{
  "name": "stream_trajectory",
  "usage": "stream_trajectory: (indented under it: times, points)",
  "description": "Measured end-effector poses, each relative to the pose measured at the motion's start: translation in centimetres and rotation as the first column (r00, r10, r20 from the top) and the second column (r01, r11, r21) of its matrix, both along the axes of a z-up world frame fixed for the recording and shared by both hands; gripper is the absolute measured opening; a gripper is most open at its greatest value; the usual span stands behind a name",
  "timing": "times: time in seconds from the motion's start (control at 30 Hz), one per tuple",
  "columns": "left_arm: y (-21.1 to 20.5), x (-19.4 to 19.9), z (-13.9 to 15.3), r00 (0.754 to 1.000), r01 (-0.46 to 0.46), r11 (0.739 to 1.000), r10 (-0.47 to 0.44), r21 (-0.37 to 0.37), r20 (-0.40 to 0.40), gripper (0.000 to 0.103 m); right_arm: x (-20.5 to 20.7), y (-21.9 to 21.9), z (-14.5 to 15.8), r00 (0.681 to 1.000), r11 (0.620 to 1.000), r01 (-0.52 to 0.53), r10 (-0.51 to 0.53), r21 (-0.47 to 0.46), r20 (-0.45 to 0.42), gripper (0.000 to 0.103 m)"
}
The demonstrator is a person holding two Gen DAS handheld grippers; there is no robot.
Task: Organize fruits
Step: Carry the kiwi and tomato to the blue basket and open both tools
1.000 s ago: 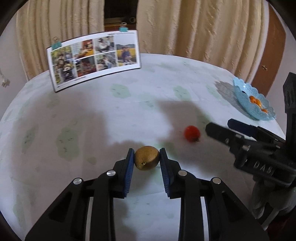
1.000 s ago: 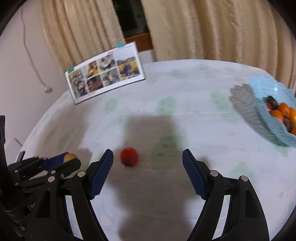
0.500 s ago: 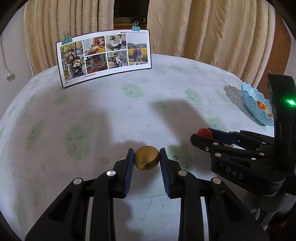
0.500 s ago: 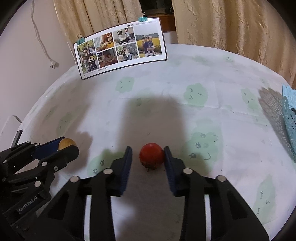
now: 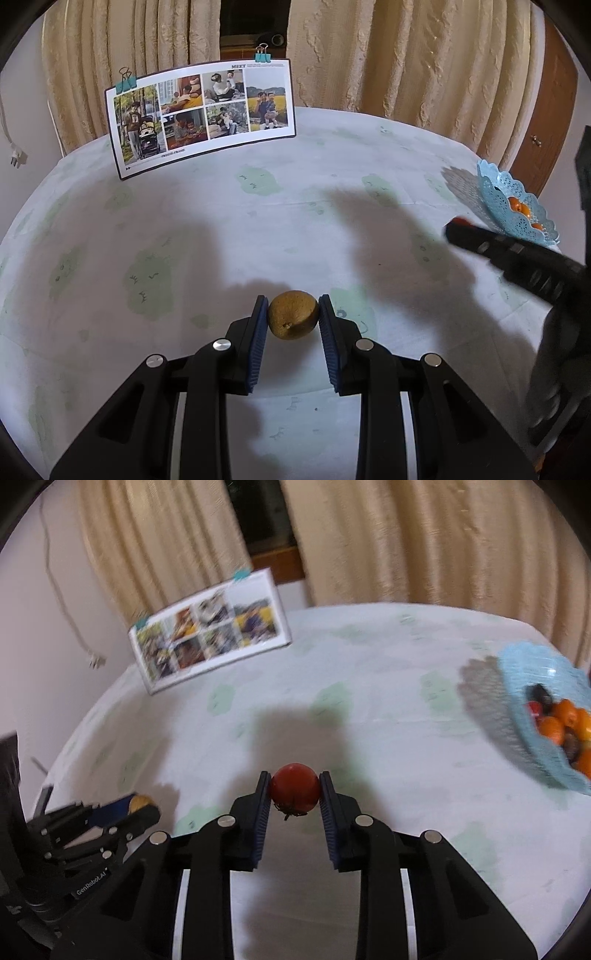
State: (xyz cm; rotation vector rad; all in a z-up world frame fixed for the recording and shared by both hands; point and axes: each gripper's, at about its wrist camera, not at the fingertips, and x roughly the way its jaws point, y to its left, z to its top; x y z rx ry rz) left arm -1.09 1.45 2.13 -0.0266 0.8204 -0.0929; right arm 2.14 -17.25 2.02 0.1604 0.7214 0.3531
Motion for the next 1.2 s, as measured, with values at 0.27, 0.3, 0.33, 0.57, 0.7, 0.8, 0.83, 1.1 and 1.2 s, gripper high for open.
stream_trajectory:
  times: [0.27,0.3,0.33,0.57,0.7,0.8,0.83,1.1,1.2]
  points:
    - [-1.7,0.0,0.6,0.999,0.032,0.999,-0.032,0.015,0.011,0.028,-0.5,-7.9,1.7,0.982,0.982,0.182,-0.184,0.04,0.047,0.027]
    - [-1.9,-0.1,0.7,0.999,0.034,0.999,-0.034,0.016,0.012,0.028,-0.6,-8.9,1.8,0.977,0.978,0.205,-0.207,0.046,0.051,0.027]
    - [-2.2,-0.1,0.8,0.999,0.039,0.999,-0.039,0.018,0.013,0.028,-0.7,-10.2,2.0,0.97,0.971,0.235,-0.237,0.052,0.055,0.027]
    - [-3.5,0.0,1.4,0.998,0.058,0.998,-0.058,0.028,0.018,0.028,-0.9,-15.6,2.3,0.927,0.931,0.362,-0.365,0.052,0.082,0.027]
    - [-4.1,0.2,1.7,0.998,0.067,0.997,-0.067,0.032,0.019,0.028,-0.5,-18.0,1.8,0.902,0.905,0.421,-0.424,0.052,0.076,0.027]
    - [-4.8,0.2,2.0,0.997,0.075,0.996,-0.076,0.042,0.021,0.028,-0.4,-19.0,1.2,0.892,0.895,0.444,-0.447,0.051,0.069,0.027]
    - [-5.0,0.3,2.0,0.997,0.077,0.996,-0.078,0.044,0.022,0.028,-0.4,-19.3,1.0,0.888,0.89,0.453,-0.455,0.052,0.068,0.027]
    - [-6.9,0.5,3.1,0.993,0.108,0.992,-0.111,0.07,0.04,0.028,-2.1,-22.0,1.2,0.857,0.86,0.497,-0.508,0.117,0.091,0.04]
    - [-8.3,0.9,3.8,0.989,0.139,0.987,-0.143,0.079,0.048,0.028,-3.5,-23.5,1.5,0.806,0.815,0.565,-0.579,0.128,0.126,0.04]
